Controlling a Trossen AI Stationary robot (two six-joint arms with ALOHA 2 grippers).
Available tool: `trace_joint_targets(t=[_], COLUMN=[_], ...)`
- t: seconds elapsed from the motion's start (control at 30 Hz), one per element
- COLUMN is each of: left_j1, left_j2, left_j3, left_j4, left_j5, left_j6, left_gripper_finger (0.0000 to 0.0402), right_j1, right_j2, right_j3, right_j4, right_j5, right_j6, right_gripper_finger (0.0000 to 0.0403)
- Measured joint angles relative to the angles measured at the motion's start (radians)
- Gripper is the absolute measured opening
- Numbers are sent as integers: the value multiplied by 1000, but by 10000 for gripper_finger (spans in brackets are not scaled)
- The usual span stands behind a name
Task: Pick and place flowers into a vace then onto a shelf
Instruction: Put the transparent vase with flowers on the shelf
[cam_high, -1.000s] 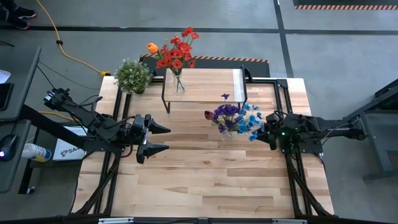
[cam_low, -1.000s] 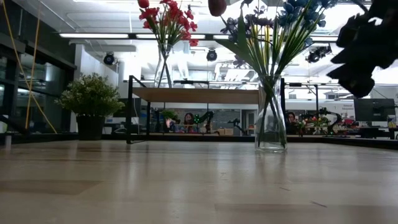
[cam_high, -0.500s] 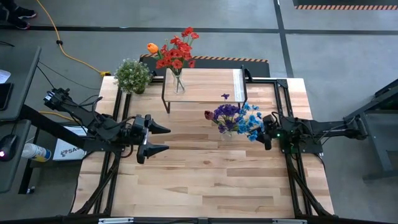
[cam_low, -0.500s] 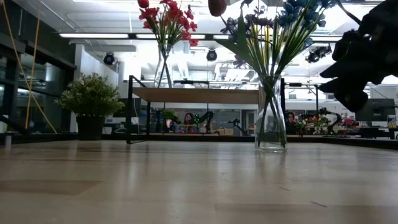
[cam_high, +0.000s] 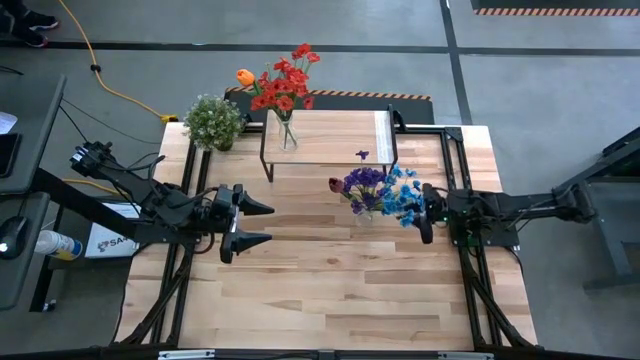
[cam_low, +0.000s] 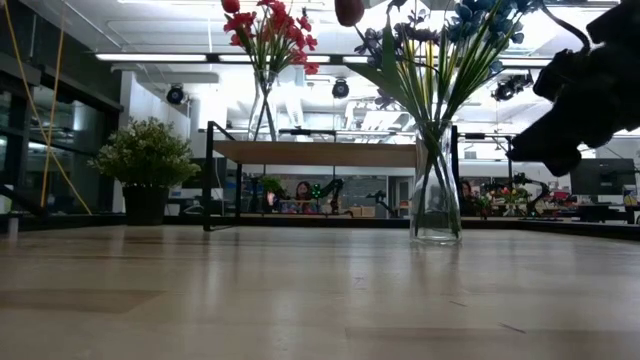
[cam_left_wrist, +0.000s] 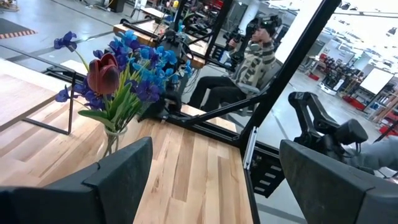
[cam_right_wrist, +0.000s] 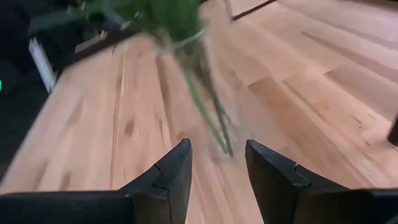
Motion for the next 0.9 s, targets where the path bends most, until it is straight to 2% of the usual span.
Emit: trace_joint_targets(t=[0.17, 0.37, 0.73, 0.9], left_j1=[0, 0, 0, 0], left_j2=[0, 0, 0, 0], left_j3=[0, 0, 0, 0], left_j4=[-4, -16, -22, -23], left_j5=[0, -1, -3, -3], left_j6=[1, 0, 0, 0], left_gripper_finger=[381, 381, 381, 381], right_j1=[0, 0, 0, 0], right_j2=[52, 112, 227, 291], right_j3=[0, 0, 0, 0], right_j4=[0, 44, 120, 241], right_j5=[-32, 30, 41, 46], right_j6=[-94, -148, -179, -187], right_gripper_finger=[140, 147, 204, 213])
